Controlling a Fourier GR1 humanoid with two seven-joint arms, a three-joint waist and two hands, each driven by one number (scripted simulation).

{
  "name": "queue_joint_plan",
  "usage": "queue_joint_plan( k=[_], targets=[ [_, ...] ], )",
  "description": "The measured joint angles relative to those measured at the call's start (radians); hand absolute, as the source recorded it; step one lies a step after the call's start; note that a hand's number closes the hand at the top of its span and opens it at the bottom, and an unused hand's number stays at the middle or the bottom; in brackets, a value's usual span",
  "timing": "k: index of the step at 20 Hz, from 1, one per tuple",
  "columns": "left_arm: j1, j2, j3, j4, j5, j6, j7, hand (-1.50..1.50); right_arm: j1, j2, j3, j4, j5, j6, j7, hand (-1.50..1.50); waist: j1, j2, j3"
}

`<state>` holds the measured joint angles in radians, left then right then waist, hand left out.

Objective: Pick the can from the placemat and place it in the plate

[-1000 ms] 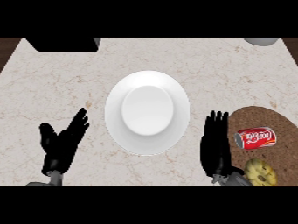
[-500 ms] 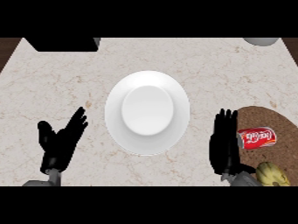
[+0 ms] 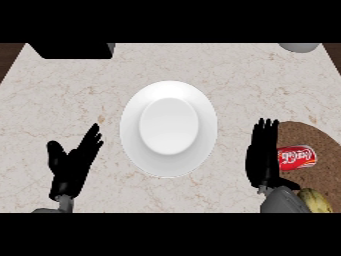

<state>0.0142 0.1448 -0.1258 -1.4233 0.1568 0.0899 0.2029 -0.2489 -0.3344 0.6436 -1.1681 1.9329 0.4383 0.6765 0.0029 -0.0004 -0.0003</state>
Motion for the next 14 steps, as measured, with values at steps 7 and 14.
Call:
queue_joint_plan(
  k=[7, 14],
  targets=[
    [-0.007, -0.004, 0.024, 0.008, -0.005, -0.013, 0.005, 0.0, -0.002, -0.041, -0.027, 0.042, 0.04, 0.03, -0.075, 1.5, -0.001, 0.0, 0.0],
    [0.002, -0.026, 0.015, -0.021, -0.034, -0.004, 0.033, 0.0, -0.029, -0.034, -0.031, 0.083, 0.114, 0.004, -0.125, 1.5, 0.0, -0.001, -0.001]
  ],
)
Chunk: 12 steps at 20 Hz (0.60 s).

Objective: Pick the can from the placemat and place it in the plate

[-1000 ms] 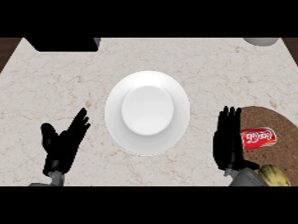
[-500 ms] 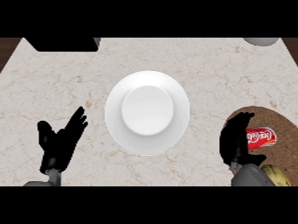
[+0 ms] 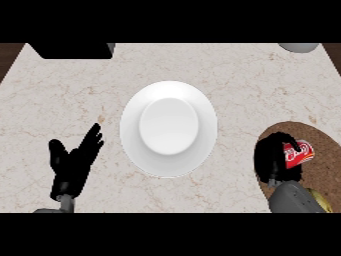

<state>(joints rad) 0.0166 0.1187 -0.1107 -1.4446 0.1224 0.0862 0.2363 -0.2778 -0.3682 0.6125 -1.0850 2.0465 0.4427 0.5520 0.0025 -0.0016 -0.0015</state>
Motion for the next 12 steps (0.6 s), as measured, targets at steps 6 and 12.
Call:
queue_joint_plan(
  k=[6, 12],
  targets=[
    [-0.005, -0.004, -0.004, 0.002, 0.006, -0.012, -0.004, 0.0, 0.035, 0.248, -0.012, -0.158, -0.184, -0.034, 0.067, 1.5, 0.021, 0.002, 0.009],
    [-0.017, -0.013, -0.025, 0.007, 0.007, -0.03, -0.005, 0.0, 0.019, 0.34, 0.039, -0.371, -0.431, -0.231, 0.149, 1.5, 0.083, 0.007, 0.027]
  ],
)
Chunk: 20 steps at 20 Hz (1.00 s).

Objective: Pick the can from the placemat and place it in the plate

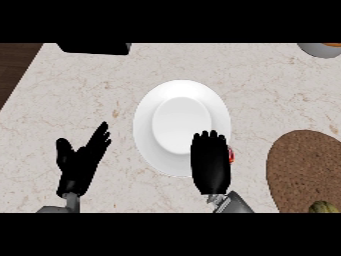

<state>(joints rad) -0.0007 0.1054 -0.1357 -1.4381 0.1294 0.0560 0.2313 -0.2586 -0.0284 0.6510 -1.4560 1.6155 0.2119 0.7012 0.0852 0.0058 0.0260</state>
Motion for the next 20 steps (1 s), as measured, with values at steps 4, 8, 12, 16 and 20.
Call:
queue_joint_plan(
  k=[4, 8, 12, 16, 20],
  targets=[
    [-0.011, 0.001, -0.012, 0.006, -0.004, -0.013, 0.002, 0.0, -0.032, 0.018, 0.063, -0.116, -0.1, -0.162, 0.133, 1.5, 0.027, -0.002, -0.006],
    [-0.022, 0.002, -0.02, 0.013, -0.009, -0.018, 0.008, 0.0, -0.069, 0.023, 0.121, -0.193, -0.148, -0.319, 0.282, 1.5, 0.036, -0.003, -0.013],
    [-0.029, -0.003, -0.023, 0.021, -0.012, -0.017, 0.006, 0.0, -0.1, 0.022, 0.157, -0.235, -0.155, -0.444, 0.374, 1.5, 0.031, -0.004, -0.019],
    [-0.038, -0.002, -0.015, 0.025, -0.01, -0.014, 0.011, 0.0, -0.111, 0.02, 0.171, -0.253, -0.142, -0.54, 0.418, 1.5, 0.017, -0.003, -0.021],
    [-0.037, 0.002, -0.003, 0.037, -0.011, -0.007, 0.004, 0.0, -0.116, 0.018, 0.171, -0.241, -0.099, -0.635, 0.436, 1.5, -0.001, -0.003, -0.023]
  ],
)
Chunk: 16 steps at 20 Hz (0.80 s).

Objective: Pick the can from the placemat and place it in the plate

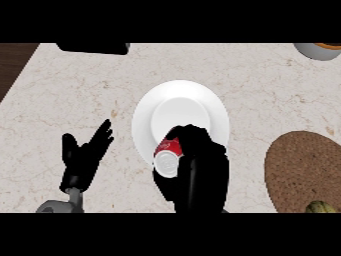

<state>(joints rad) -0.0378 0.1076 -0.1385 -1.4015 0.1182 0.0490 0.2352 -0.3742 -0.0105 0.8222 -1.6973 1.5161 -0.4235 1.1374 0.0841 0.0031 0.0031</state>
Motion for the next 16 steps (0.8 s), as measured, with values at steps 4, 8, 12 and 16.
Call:
queue_joint_plan(
  k=[4, 8, 12, 16],
  targets=[
    [-0.001, -0.004, 0.004, 0.005, -0.003, 0.009, -0.006, 0.0, -0.009, -0.001, -0.026, 0.061, 0.052, -0.074, 0.013, 1.5, -0.013, 0.002, -0.001],
    [0.007, -0.004, 0.008, 0.003, -0.004, 0.012, -0.014, 0.0, -0.02, -0.002, -0.088, 0.125, 0.106, -0.143, 0.019, 1.5, -0.023, 0.004, -0.001],
    [0.004, 0.001, 0.015, 0.001, 0.0, 0.01, -0.007, 0.0, -0.032, -0.002, -0.153, 0.212, 0.122, -0.225, 0.009, 1.5, -0.028, 0.007, -0.001],
    [0.011, 0.007, 0.022, 0.007, 0.001, 0.003, -0.021, 0.0, -0.057, -0.002, -0.22, 0.302, 0.103, -0.318, -0.011, 1.5, -0.03, 0.009, -0.001]
  ],
)
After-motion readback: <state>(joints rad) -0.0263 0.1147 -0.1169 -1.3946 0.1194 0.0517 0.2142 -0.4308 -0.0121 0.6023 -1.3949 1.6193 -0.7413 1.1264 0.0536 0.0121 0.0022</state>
